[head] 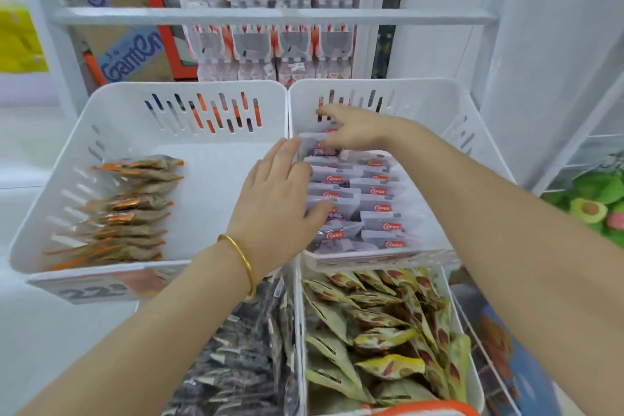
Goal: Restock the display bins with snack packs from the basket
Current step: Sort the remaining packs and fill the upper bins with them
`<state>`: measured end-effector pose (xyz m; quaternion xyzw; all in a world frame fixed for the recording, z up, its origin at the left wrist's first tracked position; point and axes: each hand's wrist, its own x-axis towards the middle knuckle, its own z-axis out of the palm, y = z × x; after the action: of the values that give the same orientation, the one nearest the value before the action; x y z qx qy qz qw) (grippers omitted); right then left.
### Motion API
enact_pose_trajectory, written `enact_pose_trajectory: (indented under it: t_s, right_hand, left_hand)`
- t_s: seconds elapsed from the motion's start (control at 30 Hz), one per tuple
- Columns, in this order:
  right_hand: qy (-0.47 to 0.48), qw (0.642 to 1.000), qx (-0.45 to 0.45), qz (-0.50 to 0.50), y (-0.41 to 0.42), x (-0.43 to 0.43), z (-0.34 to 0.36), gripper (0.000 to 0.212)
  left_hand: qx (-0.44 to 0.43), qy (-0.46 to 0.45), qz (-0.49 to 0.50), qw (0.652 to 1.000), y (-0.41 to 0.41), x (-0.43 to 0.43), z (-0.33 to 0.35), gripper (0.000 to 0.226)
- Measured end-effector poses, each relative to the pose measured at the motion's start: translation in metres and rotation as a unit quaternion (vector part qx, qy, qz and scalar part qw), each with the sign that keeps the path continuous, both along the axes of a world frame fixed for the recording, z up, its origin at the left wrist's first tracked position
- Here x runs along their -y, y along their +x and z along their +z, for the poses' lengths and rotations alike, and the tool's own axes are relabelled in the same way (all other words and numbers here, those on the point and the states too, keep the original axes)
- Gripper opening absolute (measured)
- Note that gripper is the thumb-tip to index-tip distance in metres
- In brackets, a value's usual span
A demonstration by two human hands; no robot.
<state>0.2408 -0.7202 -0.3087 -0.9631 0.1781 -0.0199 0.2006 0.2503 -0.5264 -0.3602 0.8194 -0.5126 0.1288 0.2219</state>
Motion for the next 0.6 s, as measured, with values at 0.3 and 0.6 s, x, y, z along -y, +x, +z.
enact_pose_trajectory:
  t_s: [0.3, 0.6]
  right_hand:
    - [0.190, 0.946, 0.254, -0.066, -0.193, -0.101, -0.001, 0.043]
    - [0.295, 0.935, -0.158, -0.114, -0.335, -0.191, -0.219, 0.033]
  left_hand:
    - [-0.045, -0.091, -0.065, 0.993, -0.095, -0.081, 0.002, 0.033]
    - [-0.225, 0.175, -0.065, 0.956, -0.211, -0.184, -0.102, 0.027]
